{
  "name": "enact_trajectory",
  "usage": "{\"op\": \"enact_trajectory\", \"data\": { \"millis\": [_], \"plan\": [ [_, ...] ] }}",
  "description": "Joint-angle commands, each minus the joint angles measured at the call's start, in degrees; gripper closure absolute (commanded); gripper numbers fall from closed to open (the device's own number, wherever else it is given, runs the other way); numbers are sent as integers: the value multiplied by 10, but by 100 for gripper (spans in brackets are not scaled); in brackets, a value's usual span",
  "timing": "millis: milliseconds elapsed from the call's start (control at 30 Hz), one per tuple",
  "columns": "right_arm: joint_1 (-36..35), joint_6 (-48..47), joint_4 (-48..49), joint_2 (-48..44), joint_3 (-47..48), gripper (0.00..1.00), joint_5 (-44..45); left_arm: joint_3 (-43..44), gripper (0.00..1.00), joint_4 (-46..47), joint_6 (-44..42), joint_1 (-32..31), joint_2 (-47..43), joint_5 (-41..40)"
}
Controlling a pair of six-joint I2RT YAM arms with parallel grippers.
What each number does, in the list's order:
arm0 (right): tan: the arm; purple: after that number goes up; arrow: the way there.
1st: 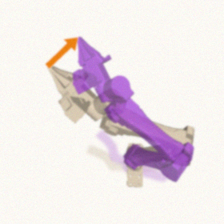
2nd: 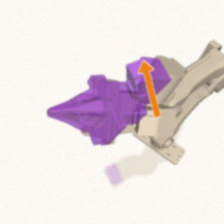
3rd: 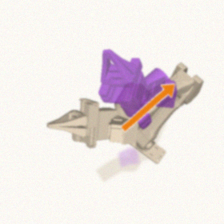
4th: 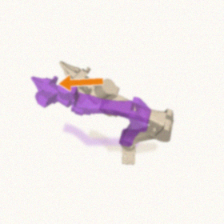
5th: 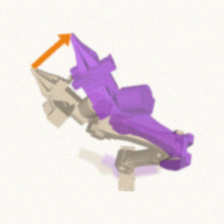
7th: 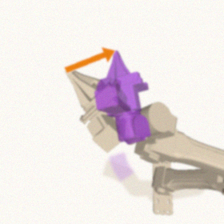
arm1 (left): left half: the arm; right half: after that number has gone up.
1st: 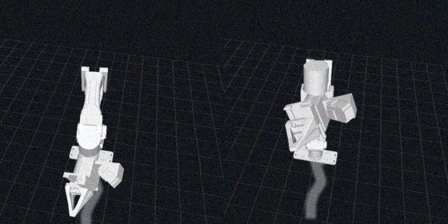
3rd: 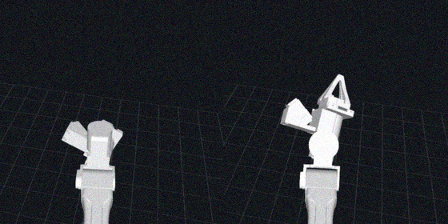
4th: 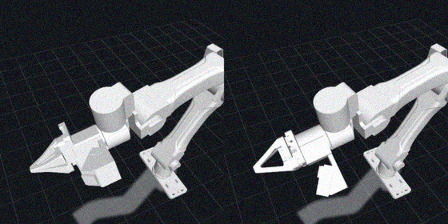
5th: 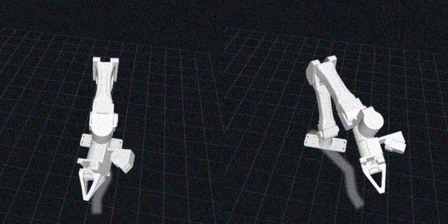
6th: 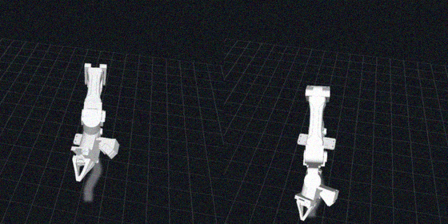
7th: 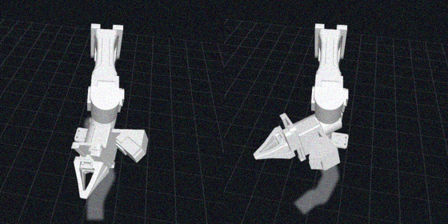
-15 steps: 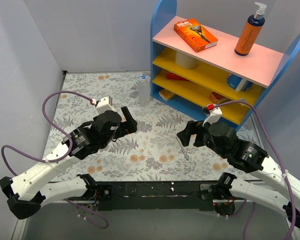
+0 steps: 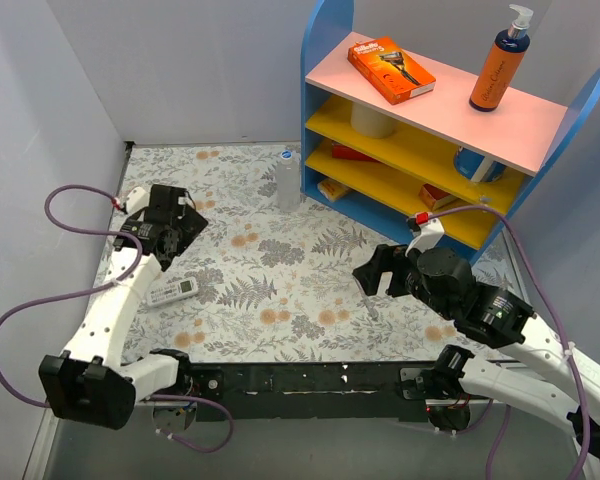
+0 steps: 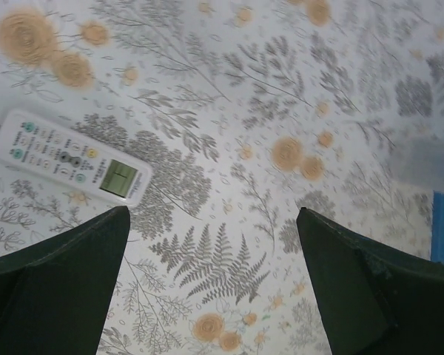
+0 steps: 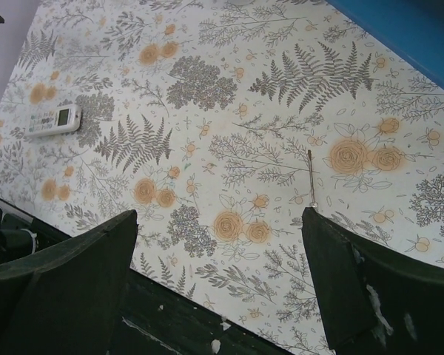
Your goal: Unload the batteries from the remote control
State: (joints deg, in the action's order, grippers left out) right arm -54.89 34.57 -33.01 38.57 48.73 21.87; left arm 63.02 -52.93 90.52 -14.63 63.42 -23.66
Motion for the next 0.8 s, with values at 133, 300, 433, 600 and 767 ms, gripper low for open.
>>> {"op": "enact_trajectory", "data": {
  "millis": [133,300,433,600,767],
  "plan": [
    [-3,19,16,-30,-11,2,12,-35,2,-89,163,200,71,36],
    [-3,18,17,-35,-9,3,13,-83,2,-59,213,265,90,109],
    [-3,16,19,-36,-5,3,11,-127,5,-35,239,314,114,155],
    [-3,11,28,-39,-3,3,-4,-140,3,6,249,331,144,151],
    [-3,12,35,-40,-8,4,-13,-144,2,36,247,341,182,148]
  ]
}}
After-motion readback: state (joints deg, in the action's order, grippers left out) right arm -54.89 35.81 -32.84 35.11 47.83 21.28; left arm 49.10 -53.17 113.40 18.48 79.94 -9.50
